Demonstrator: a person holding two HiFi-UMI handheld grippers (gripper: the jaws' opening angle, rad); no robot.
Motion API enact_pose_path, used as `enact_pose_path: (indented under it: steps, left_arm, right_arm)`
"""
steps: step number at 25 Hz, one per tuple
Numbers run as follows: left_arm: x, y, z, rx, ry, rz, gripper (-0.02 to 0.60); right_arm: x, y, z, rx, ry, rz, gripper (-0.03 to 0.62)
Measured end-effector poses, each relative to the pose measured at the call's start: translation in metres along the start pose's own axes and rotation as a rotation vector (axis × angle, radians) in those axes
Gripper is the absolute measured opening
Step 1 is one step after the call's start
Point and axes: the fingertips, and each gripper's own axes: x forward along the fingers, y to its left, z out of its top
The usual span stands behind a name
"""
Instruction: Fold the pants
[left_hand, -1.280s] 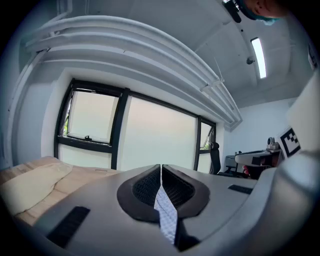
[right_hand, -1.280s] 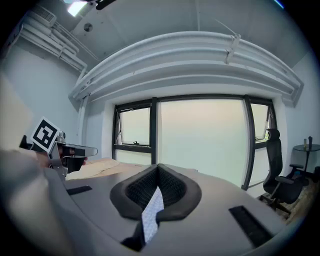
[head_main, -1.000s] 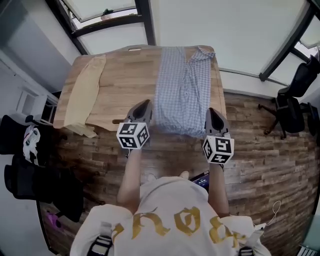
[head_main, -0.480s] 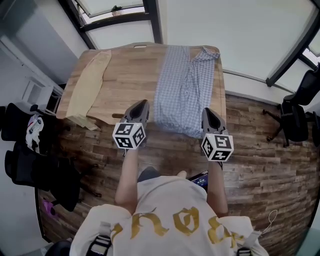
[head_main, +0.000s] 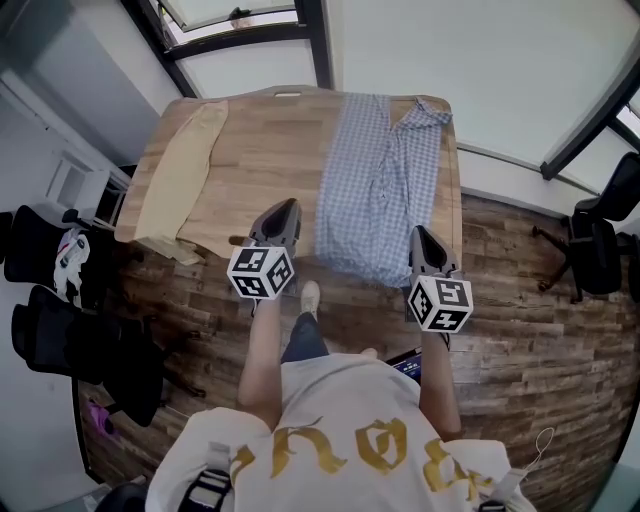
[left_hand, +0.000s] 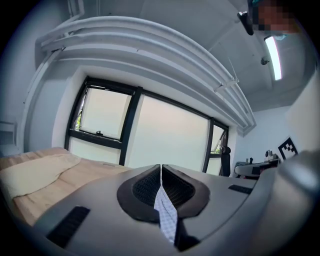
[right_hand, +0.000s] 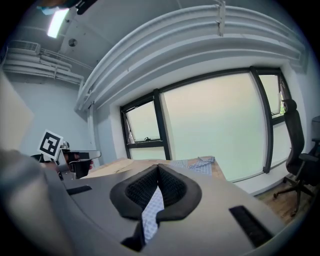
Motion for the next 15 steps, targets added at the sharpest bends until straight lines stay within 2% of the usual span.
enact_pose_path:
  steps: [2, 5, 8, 10, 13, 15]
  left_arm:
    - [0.027, 0.000, 0.001, 0.027, 0.001, -0.050, 0.040]
    - [0.076, 0.001, 0.000, 0.061, 0.022, -0.165, 0.040]
    - [0.120, 0.021, 0.009, 0.070, 0.052, -0.274, 0.040]
    - [0.146, 0.035, 0.016, 0.072, 0.057, -0.343, 0.040]
    - [0.185, 0.058, 0.019, 0.056, 0.066, -0.424, 0.040]
    - [0.204, 0.078, 0.016, 0.060, 0.083, -0.468, 0.040]
  right_arm:
    - [0.014, 0.001, -0.005, 0.022, 0.029, 0.029, 0.017]
    - [0.045, -0.005, -0.003, 0.072, 0.032, -0.007, 0.017]
    - [0.087, 0.010, 0.017, 0.097, -0.009, -0.022, 0.017]
    - [0.111, 0.024, 0.031, 0.077, -0.024, -0.034, 0.017]
    - [0.146, 0.028, 0.027, 0.005, 0.008, -0.139, 0.018]
    - [0.167, 0.034, 0.016, 0.012, 0.015, -0.205, 0.017]
